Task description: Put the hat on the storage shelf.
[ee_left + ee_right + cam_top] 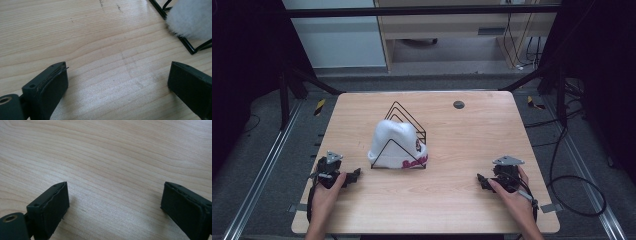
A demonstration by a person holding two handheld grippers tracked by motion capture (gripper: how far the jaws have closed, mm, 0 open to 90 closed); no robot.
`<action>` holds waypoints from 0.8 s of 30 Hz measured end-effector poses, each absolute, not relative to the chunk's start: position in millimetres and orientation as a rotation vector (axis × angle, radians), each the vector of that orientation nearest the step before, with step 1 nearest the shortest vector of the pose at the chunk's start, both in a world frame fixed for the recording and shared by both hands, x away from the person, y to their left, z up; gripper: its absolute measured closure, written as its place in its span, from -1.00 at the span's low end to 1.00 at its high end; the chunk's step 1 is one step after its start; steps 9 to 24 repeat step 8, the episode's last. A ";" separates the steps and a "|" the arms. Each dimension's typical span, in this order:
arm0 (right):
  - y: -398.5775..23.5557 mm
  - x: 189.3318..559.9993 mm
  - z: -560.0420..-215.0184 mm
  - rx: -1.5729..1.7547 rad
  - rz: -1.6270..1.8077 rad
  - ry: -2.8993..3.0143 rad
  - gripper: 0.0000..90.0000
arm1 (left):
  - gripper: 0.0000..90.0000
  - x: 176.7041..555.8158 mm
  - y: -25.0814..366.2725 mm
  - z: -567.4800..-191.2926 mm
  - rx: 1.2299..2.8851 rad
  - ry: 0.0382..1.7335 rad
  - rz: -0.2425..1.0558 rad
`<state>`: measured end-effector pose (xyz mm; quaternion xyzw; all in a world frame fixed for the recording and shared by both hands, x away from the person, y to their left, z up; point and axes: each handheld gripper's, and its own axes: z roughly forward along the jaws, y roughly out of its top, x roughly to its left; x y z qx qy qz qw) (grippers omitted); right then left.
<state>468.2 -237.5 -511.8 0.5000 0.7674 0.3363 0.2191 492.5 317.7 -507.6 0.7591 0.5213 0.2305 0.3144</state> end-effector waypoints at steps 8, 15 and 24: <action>-236.2 466.8 -512.5 1.392 0.924 2.106 -0.82 | -0.95 492.4 317.7 -507.6 2.002 1.373 0.608; -236.2 466.8 -512.5 1.392 0.924 2.106 -0.82 | -0.95 492.4 317.7 -507.6 2.002 1.373 0.608; -236.2 466.8 -512.5 1.392 0.924 2.106 -0.82 | -0.95 492.4 317.7 -507.6 2.002 1.373 0.608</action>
